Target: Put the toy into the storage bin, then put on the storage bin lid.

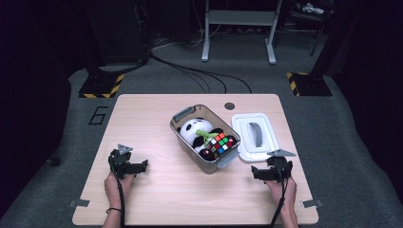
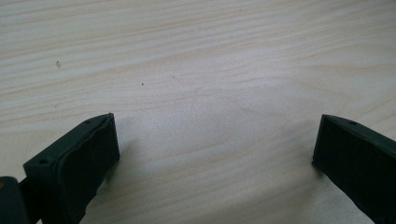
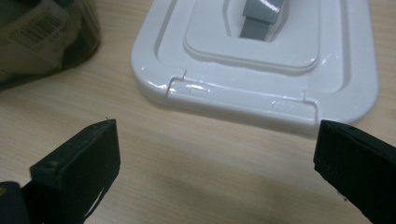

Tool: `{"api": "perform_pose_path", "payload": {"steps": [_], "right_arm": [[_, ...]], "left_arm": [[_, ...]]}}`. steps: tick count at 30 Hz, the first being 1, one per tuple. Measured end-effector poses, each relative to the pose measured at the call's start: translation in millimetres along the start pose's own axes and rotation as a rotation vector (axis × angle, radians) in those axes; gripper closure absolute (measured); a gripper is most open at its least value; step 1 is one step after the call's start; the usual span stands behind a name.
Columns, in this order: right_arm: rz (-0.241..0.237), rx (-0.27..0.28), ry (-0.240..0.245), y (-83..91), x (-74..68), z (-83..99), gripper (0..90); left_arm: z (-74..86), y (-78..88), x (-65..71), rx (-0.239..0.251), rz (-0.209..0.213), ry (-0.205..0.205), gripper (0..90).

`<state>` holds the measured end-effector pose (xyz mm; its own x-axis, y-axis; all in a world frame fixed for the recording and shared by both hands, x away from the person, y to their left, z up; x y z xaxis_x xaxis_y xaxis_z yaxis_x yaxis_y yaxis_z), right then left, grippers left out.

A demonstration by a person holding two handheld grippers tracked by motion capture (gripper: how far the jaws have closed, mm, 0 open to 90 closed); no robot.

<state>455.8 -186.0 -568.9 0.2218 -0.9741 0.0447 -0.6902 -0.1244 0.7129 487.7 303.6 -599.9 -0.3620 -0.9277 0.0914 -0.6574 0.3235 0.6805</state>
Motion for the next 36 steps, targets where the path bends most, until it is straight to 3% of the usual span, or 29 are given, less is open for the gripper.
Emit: {"api": "perform_pose_path", "payload": {"steps": [11,28,36], "right_arm": [[0.0,-0.011,-0.001,-3.3,10.2,-30.1,0.0],[-0.006,-0.056,-0.012,-37.3,22.8,-59.6,1.1],[0.003,-0.067,-0.022,-54.9,26.1,-83.9,4.1]], "left_arm": [[-0.6,-0.7,0.8,0.0,0.011,-0.003,0.3],[-1.8,-1.8,0.6,-0.002,0.013,-0.013,0.4],[-1.2,-1.3,0.1,-0.01,0.014,-0.022,0.5]]}}
Point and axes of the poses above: each handheld gripper's, and its own axes: y roughly backward along the jaws, z roughly out of its underside, x roughly to its right, the point moved 10 cm from there along -y, roughly forward along the jaws, and after that the axes turned 7 degrees about z, right-handed, at the moved point
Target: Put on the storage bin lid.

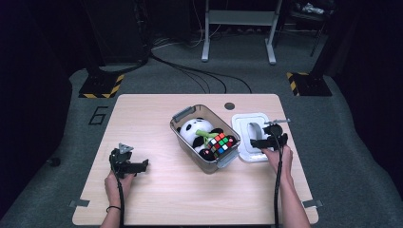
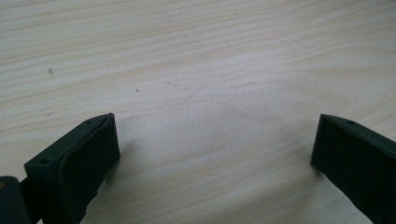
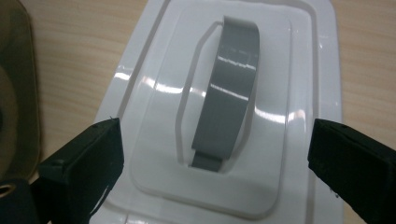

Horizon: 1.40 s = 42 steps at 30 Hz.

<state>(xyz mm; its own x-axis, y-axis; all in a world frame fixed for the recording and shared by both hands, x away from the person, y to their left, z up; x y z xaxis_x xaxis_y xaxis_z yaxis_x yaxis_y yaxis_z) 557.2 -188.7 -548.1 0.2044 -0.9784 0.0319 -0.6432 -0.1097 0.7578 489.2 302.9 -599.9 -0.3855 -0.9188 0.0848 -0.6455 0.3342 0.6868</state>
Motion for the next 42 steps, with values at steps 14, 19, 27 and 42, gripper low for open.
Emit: {"api": "perform_pose_path", "payload": {"steps": [14,19,27,42], "right_arm": [[-0.01,-0.034,-0.022,-31.5,1.7,-16.0,51.8],[-0.005,-0.035,-0.019,-31.8,3.1,-16.5,61.7],[-0.007,-0.027,0.0,-26.1,1.0,-18.2,66.2],[-0.034,0.012,0.048,-2.2,1.4,-27.5,66.4]], "left_arm": [[-0.6,-0.6,0.4,0.008,-0.001,0.008,0.5],[-0.6,-0.5,0.4,0.008,-0.001,0.007,0.5],[-0.5,-0.5,0.3,0.007,-0.001,0.007,0.5],[0.0,0.0,-0.1,-0.001,0.0,-0.001,0.5]]}}
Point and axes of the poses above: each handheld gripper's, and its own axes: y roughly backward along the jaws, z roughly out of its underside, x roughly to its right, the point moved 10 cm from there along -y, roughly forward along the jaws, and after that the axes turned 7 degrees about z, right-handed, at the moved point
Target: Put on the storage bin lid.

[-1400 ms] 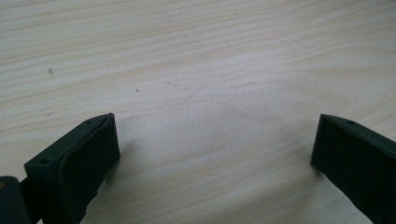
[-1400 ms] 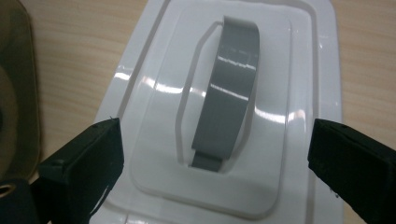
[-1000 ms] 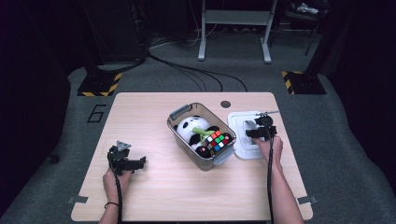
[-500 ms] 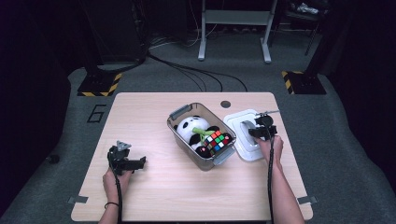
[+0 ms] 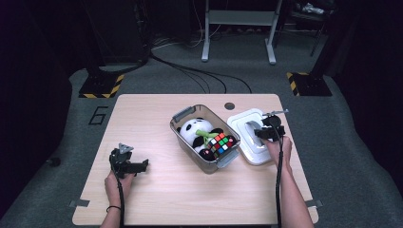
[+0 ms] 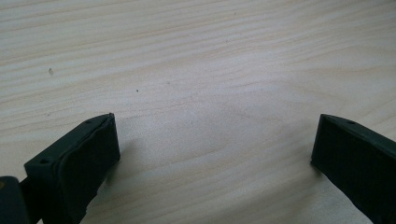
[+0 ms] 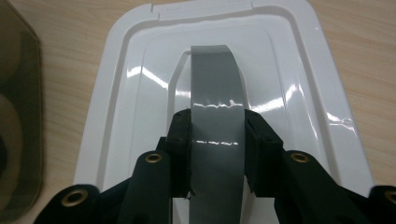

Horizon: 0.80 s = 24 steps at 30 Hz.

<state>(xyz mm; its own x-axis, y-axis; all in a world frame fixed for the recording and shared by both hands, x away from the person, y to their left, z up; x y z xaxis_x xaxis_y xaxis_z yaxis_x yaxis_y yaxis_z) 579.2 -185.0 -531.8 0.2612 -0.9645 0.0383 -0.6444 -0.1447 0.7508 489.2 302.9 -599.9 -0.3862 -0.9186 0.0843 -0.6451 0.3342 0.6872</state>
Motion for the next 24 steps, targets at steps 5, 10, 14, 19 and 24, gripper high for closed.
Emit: {"api": "perform_pose_path", "payload": {"steps": [5,10,14,19,24], "right_arm": [[-0.004,0.005,0.01,7.1,0.6,-3.6,66.5],[0.006,0.009,0.044,15.4,2.7,-6.5,66.5],[0.006,0.012,0.034,22.2,4.1,-10.2,66.5],[0.006,0.034,0.042,33.7,5.7,-19.2,66.5],[0.004,0.055,0.054,46.1,5.9,-28.6,66.5]], "left_arm": [[0.0,-0.1,0.2,0.0,0.001,0.002,0.5],[0.0,-0.1,0.2,0.0,0.001,0.002,0.5],[0.3,0.1,0.4,-0.001,0.001,0.004,0.5],[0.2,0.0,0.5,0.0,0.001,0.005,0.5],[0.2,0.0,0.5,0.0,0.001,0.005,0.5]]}}
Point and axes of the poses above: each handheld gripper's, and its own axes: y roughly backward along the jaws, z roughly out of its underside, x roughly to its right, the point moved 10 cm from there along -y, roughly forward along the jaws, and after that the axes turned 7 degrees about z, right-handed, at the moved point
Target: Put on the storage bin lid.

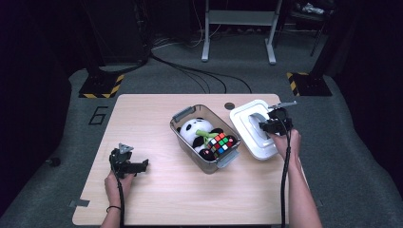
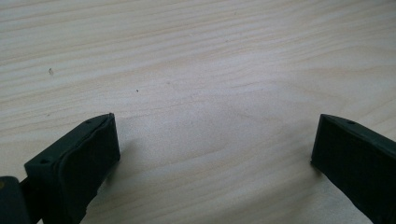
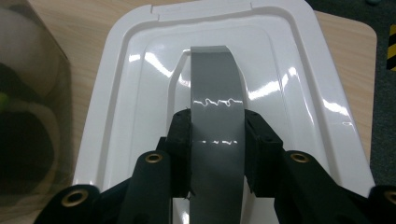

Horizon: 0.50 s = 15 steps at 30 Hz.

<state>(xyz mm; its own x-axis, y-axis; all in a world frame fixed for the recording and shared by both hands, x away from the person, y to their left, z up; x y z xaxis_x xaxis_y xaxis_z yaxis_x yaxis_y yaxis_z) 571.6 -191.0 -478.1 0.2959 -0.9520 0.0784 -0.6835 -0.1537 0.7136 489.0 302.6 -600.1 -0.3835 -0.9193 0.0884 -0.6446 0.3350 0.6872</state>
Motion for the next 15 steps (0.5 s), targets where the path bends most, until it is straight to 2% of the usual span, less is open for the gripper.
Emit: {"api": "perform_pose_path", "payload": {"steps": [6,8,10,15], "right_arm": [[0.005,0.021,0.024,14.8,0.0,-13.3,66.5],[0.006,0.022,0.018,19.7,-0.9,-17.1,66.5],[0.002,0.034,0.033,25.1,-1.5,-22.5,66.5],[-0.008,0.047,0.035,37.6,-6.7,-33.2,66.5]], "left_arm": [[0.1,0.1,0.0,-0.001,0.0,-0.001,0.5],[0.1,0.1,0.0,-0.001,0.0,-0.001,0.5],[0.1,0.1,0.0,-0.001,0.0,-0.001,0.5],[0.0,0.0,0.0,0.0,0.0,0.0,0.5]]}}
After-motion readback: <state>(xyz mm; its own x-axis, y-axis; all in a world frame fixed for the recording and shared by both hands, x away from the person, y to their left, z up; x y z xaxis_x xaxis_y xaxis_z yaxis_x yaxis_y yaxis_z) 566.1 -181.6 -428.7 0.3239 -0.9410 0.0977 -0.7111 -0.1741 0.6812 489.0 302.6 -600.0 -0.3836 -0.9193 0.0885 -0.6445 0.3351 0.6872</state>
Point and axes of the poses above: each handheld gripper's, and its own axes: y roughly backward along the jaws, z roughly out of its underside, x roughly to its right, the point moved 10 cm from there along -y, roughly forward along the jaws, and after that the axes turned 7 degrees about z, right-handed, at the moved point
